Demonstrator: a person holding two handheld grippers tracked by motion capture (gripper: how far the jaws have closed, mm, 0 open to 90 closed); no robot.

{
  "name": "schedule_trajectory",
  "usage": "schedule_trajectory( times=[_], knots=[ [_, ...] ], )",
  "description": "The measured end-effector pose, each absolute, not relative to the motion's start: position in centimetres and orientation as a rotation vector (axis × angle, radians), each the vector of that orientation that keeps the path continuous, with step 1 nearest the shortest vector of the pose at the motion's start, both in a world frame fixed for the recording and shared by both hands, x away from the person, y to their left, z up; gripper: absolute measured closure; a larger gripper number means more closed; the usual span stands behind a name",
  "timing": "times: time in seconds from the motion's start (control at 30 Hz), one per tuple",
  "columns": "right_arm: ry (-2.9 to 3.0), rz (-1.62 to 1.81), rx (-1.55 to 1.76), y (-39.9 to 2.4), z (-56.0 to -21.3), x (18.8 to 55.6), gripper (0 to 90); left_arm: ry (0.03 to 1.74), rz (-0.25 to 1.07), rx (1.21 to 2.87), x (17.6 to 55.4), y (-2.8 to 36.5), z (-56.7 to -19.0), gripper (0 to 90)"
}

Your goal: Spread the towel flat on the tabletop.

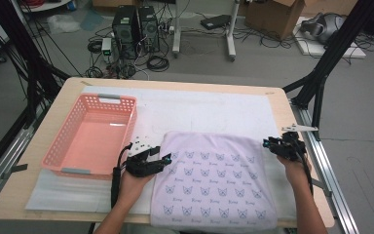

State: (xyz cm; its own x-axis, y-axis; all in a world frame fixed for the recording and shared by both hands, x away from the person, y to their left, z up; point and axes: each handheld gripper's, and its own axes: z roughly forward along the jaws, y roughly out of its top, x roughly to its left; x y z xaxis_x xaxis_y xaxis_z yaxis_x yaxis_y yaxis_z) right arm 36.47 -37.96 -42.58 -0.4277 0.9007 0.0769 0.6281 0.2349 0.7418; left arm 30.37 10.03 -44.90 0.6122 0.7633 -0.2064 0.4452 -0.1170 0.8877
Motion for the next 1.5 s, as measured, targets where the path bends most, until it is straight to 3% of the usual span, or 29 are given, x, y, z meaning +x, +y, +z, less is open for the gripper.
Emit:
schedule_trajectory(
  times=[0.27, 0.33, 0.4, 0.5, 0.67, 0.73, 0.93, 1.3, 1.5],
  knots=[
    [2.36, 0.928, 1.333, -34.4, -43.7, 39.2, 59.7, 1.005, 0.355, 1.757, 30.4, 10.1, -44.9, 44.0],
    [2.361, 0.89, 1.292, -34.0, -43.5, 39.1, 66.4, 1.009, 0.354, 1.757, 30.4, 10.1, -44.9, 44.0],
    [2.395, 0.901, 1.274, -33.8, -43.4, 39.0, 84.1, 1.011, 0.351, 1.758, 30.3, 10.2, -44.9, 44.0],
    [2.342, 0.739, 1.178, -33.1, -43.1, 38.9, 85.8, 1.014, 0.353, 1.761, 30.3, 10.3, -44.9, 44.0],
    [2.087, 0.654, 1.172, -33.8, -41.9, 39.2, 82.6, 1.018, 0.357, 1.755, 30.3, 10.3, -44.9, 43.9],
    [2.046, 0.647, 1.208, -34.0, -41.7, 39.2, 69.0, 1.023, 0.352, 1.753, 30.4, 10.4, -44.9, 44.0],
    [2.087, 0.829, 1.212, -34.2, -40.2, 37.7, 69.6, 1.03, 0.378, 1.738, 30.9, 10.4, -44.9, 45.9],
    [2.194, 0.976, 1.168, -35.1, -41.7, 31.9, 69.1, 1.115, 0.374, 1.752, 35.0, 9.5, -44.1, 47.0],
    [2.206, 1.029, 1.172, -36.1, -42.7, 29.6, 67.2, 1.169, 0.378, 1.788, 37.5, 8.5, -44.4, 55.6]
  ],
)
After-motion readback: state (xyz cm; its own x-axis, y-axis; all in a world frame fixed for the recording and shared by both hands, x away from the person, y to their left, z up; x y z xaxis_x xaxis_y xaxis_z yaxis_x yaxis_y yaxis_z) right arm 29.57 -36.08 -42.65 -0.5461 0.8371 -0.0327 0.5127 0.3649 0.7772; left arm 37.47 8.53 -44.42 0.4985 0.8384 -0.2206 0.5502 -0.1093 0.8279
